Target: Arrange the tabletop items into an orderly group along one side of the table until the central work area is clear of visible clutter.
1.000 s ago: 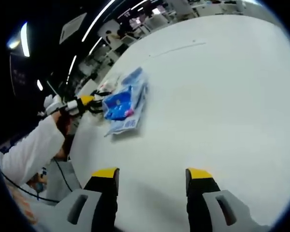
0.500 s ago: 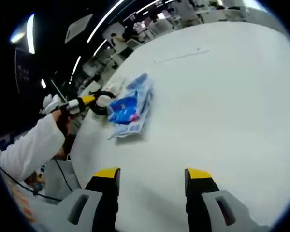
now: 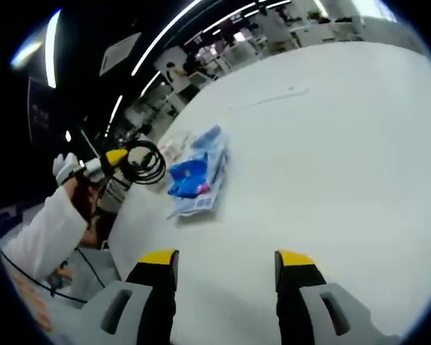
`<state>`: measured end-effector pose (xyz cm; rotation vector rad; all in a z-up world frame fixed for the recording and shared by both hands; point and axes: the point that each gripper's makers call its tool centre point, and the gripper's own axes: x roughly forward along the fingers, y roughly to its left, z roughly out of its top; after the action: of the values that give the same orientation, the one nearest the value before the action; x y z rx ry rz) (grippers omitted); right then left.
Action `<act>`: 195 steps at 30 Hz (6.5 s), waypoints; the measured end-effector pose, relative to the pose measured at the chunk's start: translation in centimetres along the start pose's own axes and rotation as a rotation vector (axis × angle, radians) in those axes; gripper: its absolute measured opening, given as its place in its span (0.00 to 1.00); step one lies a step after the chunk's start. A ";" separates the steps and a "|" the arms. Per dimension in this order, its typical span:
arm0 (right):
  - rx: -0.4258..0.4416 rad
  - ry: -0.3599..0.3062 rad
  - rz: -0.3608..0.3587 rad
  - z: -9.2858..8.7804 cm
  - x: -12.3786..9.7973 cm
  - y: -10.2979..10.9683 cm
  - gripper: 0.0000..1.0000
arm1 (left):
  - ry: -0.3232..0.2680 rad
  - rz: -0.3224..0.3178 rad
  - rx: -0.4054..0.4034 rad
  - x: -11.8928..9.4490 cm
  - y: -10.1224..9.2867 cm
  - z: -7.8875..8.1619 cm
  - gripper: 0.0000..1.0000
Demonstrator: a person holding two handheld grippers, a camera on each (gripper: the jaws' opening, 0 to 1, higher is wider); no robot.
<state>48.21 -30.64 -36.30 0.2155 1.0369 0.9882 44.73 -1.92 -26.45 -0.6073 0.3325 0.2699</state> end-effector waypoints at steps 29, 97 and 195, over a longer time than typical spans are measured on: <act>0.120 -0.164 0.163 3.8 -1.6 4.5 0.62 | 0.148 -0.549 0.157 -5.6 -16.6 -5.5 0.06; 0.352 -0.218 0.317 7.0 -6.6 9.5 0.08 | 0.222 -0.576 -0.263 -4.7 -19.0 -8.7 0.07; -0.082 -0.187 -0.110 5.1 -3.2 -4.4 0.69 | 0.248 -0.239 0.049 -5.6 -8.2 -10.8 0.81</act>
<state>54.36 -34.21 -34.11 0.1779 0.8269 0.8914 40.01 -15.66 -28.44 -0.6267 0.4987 -0.0443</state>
